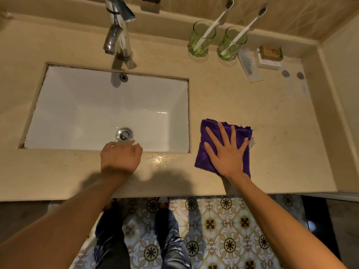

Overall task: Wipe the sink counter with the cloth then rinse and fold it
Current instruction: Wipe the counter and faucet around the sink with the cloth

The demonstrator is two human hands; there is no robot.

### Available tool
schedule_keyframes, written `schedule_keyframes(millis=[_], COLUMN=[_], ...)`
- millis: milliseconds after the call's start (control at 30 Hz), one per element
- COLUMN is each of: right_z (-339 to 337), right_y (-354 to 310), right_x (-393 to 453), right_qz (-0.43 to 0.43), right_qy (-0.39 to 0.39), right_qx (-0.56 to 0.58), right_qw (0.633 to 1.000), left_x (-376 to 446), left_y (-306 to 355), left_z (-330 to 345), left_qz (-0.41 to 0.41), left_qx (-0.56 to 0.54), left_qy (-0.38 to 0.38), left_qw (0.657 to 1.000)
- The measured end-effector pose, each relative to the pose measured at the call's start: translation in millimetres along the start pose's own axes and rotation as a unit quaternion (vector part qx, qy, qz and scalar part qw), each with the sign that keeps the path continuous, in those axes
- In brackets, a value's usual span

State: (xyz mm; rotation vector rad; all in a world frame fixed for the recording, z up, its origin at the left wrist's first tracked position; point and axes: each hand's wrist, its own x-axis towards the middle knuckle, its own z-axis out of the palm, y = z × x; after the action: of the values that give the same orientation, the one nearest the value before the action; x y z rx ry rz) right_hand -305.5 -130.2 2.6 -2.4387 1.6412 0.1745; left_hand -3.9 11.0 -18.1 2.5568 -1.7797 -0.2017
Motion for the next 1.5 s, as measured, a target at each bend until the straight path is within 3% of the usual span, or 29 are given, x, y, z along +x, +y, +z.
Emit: schedule_keyframes(millis=[133,367,433,500,600,700,1033,1300,1500], right_z=[6,13,16,18,20,24,32,38,40], right_y=[-6,-25,-37,-49,-70,-96,-179,-263,-315], right_x=[-19,-51,-60,-68,-77,-83,-88,-91,-92], right_qz=[0.015,0.028,0.037,0.04,0.045,0.046,0.031,-0.004,-0.045], right_qy=[0.01,0.006,0.007,0.002,-0.007,-0.008,-0.023,-0.03,-0.031], right_qx=[-0.016,-0.034,-0.031,-0.042,-0.052,-0.051,-0.043,-0.04,-0.02], right_qw=[1.0,0.999,0.999,0.998,0.998,0.998,0.998,0.999,0.998], left_x=[-1,3,3,3,-1,-8,-30,-52,-67], left_y=[-1,-5,-9,-14,-30,-65,-223,-303,-317], left_z=[1,2,5,7,-3,-21,-46,-40,-19], left_qz=[-0.028,-0.029,0.011,0.049,0.084,0.114,0.062,0.01,0.017], left_qx=[-0.027,-0.079,-0.046,-0.028,-0.087,-0.106,-0.046,0.009,0.01], left_qy=[0.048,0.015,0.029,0.095,0.141,0.132,0.025,0.045,0.107], left_qw=[0.998,0.996,0.998,0.994,0.983,0.979,0.997,0.999,0.994])
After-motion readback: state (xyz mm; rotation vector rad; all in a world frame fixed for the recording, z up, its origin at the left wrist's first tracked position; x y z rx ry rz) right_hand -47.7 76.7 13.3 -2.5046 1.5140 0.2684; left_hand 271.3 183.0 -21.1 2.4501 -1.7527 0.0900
